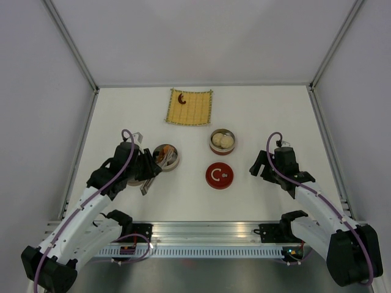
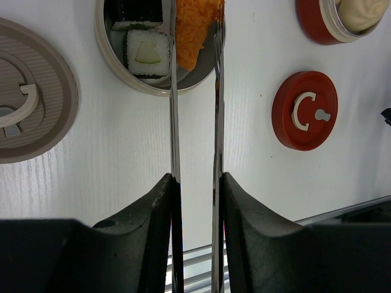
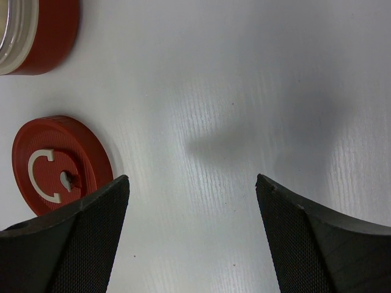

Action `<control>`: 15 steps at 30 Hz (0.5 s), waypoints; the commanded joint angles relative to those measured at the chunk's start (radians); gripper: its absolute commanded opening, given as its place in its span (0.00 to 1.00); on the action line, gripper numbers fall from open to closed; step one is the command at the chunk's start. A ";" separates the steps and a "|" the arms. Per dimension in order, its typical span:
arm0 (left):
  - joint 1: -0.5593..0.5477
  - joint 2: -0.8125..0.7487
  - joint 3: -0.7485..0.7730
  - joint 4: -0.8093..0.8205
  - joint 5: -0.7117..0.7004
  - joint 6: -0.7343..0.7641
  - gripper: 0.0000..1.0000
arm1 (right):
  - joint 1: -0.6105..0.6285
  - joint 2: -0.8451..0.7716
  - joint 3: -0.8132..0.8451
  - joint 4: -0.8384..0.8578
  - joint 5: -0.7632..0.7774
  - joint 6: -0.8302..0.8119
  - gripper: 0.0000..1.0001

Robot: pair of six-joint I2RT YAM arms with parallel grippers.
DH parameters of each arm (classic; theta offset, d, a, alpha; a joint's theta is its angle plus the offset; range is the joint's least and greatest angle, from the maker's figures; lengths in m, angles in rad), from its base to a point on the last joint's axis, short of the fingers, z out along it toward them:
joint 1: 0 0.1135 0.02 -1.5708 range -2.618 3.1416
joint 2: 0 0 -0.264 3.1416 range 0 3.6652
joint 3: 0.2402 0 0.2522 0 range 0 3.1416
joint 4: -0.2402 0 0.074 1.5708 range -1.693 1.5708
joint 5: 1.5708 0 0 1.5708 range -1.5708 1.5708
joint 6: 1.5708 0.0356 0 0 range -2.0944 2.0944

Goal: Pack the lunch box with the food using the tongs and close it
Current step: Place the fake food in the packing box.

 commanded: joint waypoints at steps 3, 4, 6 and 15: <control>-0.001 -0.029 0.025 0.052 -0.007 0.001 0.45 | -0.002 -0.009 -0.002 0.017 0.015 0.006 0.90; -0.001 -0.029 0.037 0.044 -0.009 0.004 0.48 | -0.002 -0.009 -0.003 0.017 0.015 0.006 0.90; -0.001 -0.028 0.054 0.036 -0.015 0.011 0.52 | -0.002 -0.009 -0.003 0.020 0.015 0.006 0.90; -0.001 -0.024 0.091 0.023 -0.041 0.029 0.59 | -0.002 -0.014 -0.006 0.015 0.013 0.007 0.90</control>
